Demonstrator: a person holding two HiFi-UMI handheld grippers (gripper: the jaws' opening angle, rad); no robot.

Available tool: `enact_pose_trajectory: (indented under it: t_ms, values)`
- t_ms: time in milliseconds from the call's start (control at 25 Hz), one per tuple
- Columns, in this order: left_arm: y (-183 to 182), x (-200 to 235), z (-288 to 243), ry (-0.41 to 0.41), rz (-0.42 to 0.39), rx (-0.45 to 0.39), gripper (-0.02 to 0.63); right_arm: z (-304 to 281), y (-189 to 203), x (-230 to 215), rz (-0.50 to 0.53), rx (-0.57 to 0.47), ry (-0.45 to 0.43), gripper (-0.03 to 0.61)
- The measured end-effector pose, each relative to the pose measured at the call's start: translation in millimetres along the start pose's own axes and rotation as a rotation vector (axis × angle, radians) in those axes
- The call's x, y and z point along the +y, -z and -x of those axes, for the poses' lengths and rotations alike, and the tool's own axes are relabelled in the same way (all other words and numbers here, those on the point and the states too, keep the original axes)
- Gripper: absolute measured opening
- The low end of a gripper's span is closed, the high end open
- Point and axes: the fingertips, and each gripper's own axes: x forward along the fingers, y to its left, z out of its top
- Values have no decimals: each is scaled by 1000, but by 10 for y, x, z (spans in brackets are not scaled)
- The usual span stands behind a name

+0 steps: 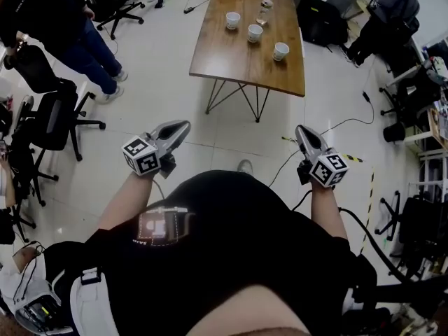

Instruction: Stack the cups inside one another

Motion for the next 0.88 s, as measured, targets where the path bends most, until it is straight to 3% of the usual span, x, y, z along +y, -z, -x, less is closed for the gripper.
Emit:
enact_pose_trajectory:
  t_ms: [240,440,640,880]
  values:
    - [-246,303,-670,-159,-9,-40,2,-696,-359,-828,32,23,-135,14]
    - [-452,408,-1258,-227,-37,-72,2,-1111,-769,-1359,86,35,-241,14]
    - [-568,526,-1809,-224,-41,-25,2,-1434,-977,-1763,76,23,-263,14]
    - [-652,1122,-2285,-173,-16,-8,2,-1840,-925,-2133,45,49,-216,14]
